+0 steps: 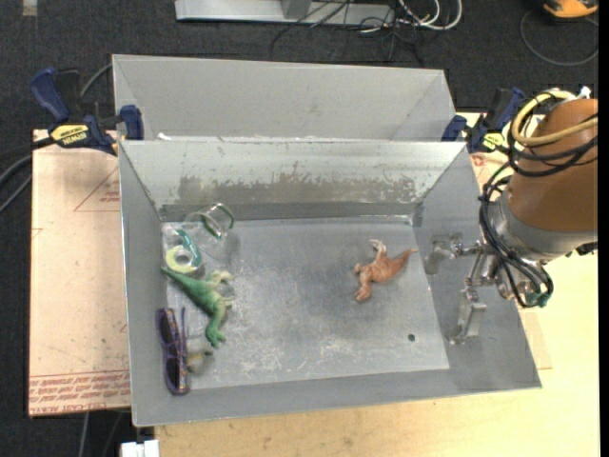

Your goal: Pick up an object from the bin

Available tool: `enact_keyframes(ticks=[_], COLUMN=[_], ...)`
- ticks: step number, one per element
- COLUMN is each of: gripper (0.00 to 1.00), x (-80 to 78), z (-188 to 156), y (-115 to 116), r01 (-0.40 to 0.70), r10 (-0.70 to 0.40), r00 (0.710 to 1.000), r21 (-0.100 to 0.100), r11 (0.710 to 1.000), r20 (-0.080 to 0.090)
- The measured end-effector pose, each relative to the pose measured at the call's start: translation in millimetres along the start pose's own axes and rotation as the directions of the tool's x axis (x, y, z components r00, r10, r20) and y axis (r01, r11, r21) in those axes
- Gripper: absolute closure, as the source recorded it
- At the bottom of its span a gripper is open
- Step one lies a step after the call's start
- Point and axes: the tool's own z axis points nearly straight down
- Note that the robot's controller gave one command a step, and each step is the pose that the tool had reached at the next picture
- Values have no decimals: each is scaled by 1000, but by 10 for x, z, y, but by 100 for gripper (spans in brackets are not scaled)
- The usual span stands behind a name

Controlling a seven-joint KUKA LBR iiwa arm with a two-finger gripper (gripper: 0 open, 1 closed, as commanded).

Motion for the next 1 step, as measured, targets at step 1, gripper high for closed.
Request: enact_keyframes(ticks=[1], gripper=[0], x=[-16], z=[-42], y=[7], r01=[4], r10=[-4], r00=[1000], r21=[1], r11=[1000], r20=[8])
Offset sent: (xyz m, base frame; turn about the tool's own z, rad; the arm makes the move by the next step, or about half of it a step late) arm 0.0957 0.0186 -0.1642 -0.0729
